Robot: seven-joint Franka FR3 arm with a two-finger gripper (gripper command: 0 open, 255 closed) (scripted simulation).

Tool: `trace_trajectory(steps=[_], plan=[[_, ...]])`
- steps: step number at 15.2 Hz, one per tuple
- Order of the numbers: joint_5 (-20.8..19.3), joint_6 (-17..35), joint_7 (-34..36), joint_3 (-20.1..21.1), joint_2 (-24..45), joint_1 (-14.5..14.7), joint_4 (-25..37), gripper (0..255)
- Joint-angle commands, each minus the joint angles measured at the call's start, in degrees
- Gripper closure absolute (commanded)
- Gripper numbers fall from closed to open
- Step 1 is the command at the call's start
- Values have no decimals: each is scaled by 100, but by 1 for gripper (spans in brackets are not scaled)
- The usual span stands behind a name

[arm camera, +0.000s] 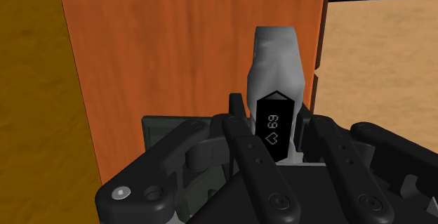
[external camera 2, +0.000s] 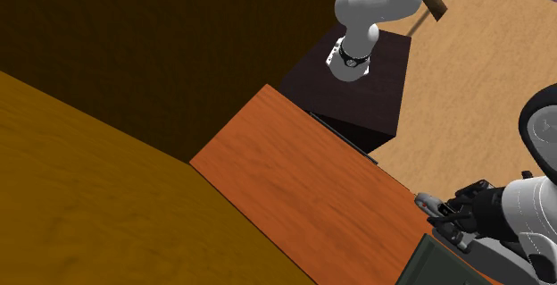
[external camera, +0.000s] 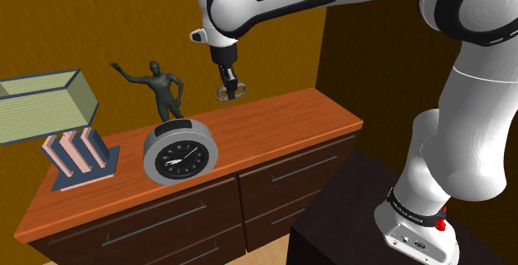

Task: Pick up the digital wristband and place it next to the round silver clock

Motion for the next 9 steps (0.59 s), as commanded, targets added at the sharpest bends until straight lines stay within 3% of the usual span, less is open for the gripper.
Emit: trace_trajectory(steps=[1, 9], plan=[[-3, 164, 12, -1, -4, -2, -165, 255], [-14, 759, 55, -5, 77, -6, -681, 255]])
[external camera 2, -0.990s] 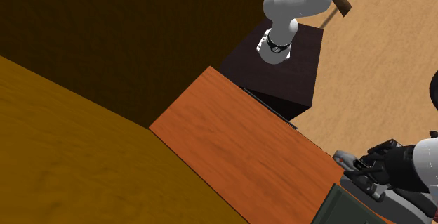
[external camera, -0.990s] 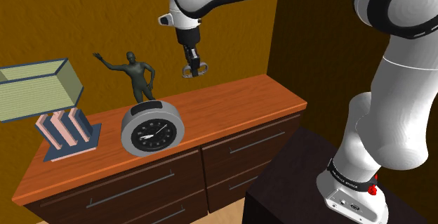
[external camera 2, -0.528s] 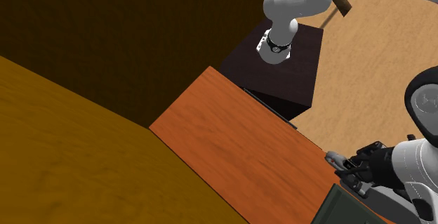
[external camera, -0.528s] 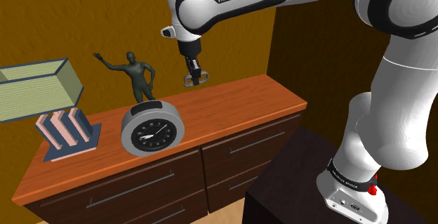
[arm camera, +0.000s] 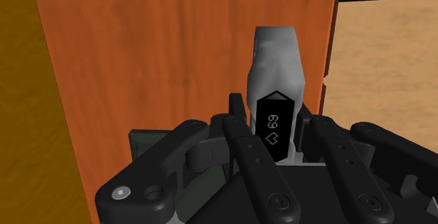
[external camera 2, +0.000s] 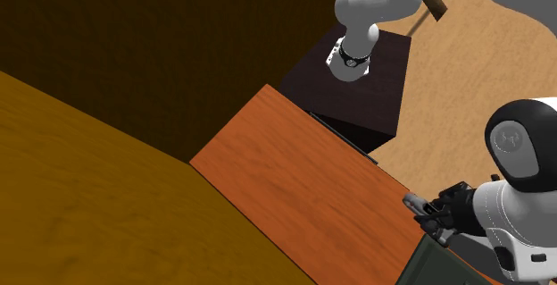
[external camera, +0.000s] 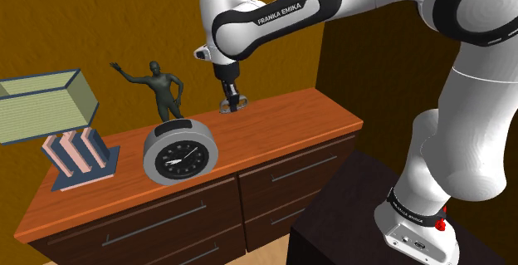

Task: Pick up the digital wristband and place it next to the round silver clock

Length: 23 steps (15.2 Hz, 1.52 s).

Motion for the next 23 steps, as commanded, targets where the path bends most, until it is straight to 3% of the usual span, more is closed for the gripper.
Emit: trace_trajectory(steps=[1, 23], plan=[[0, 150, 7, -2, 55, -3, -92, 255], [-21, 1715, 115, -11, 676, -23, -1040, 255]])
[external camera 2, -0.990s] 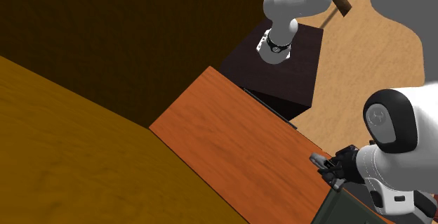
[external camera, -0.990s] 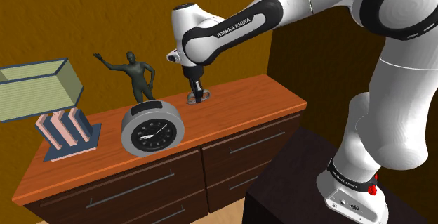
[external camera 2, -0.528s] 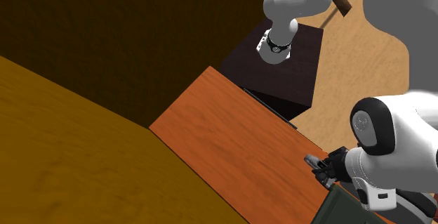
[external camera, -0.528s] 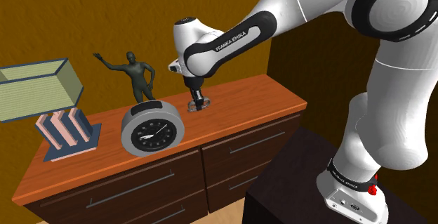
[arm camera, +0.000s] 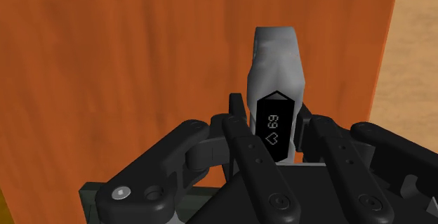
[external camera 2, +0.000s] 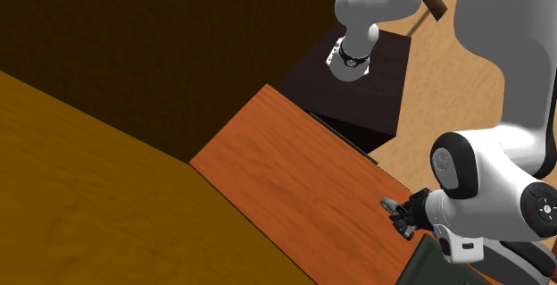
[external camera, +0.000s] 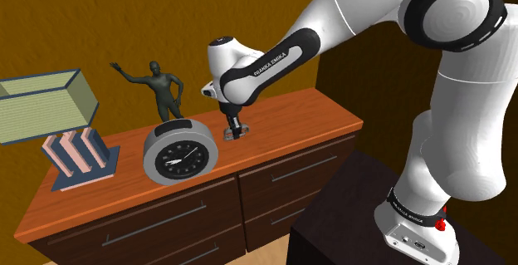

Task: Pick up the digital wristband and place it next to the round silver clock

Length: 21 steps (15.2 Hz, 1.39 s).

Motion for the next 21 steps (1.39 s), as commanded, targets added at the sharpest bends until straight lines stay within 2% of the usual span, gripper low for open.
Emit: trace_trajectory(steps=[1, 10, 11, 16, 20, 21], plan=[[-2, 157, 13, 0, 78, -1, -77, 255], [-3, 273, 21, 0, 149, -3, -122, 255], [-3, 273, 21, 0, 149, -3, -122, 0], [-3, 273, 21, 0, 149, -3, -122, 0], [-3, -378, 23, 18, -229, 35, 148, 0], [-3, -378, 23, 18, -229, 35, 148, 0]])
